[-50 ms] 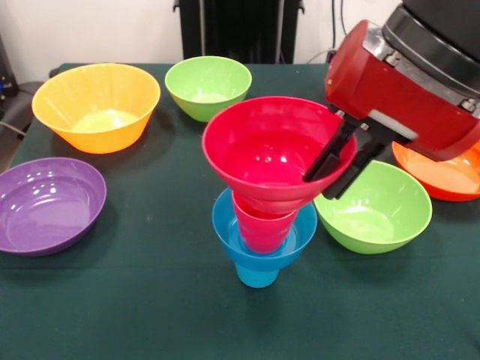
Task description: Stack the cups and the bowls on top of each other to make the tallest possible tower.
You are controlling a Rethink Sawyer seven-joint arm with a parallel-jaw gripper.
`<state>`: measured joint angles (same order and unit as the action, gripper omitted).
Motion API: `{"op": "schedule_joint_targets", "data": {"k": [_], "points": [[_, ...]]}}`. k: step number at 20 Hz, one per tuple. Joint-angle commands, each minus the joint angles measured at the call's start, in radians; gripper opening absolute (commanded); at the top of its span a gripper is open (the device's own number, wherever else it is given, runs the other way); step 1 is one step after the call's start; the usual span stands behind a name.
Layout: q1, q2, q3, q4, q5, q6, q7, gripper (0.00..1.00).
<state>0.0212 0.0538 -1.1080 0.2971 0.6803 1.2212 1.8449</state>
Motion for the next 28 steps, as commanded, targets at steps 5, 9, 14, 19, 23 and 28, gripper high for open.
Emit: {"op": "schedule_joint_targets", "data": {"k": [5, 9, 14, 19, 23, 28], "points": [[0.006, -0.015, 0.131, 0.095, -0.105, -0.046, -0.036, 0.0], [0.011, -0.018, 0.145, 0.105, -0.118, -0.06, -0.022, 0.0], [0.014, -0.011, 0.156, 0.102, -0.128, -0.067, -0.002, 0.0], [0.02, -0.009, 0.165, 0.111, -0.136, -0.07, 0.001, 0.0], [0.019, -0.004, 0.166, 0.106, -0.134, -0.069, 0.009, 0.0], [0.011, 0.009, 0.15, 0.079, -0.121, -0.043, 0.024, 0.0]]}}
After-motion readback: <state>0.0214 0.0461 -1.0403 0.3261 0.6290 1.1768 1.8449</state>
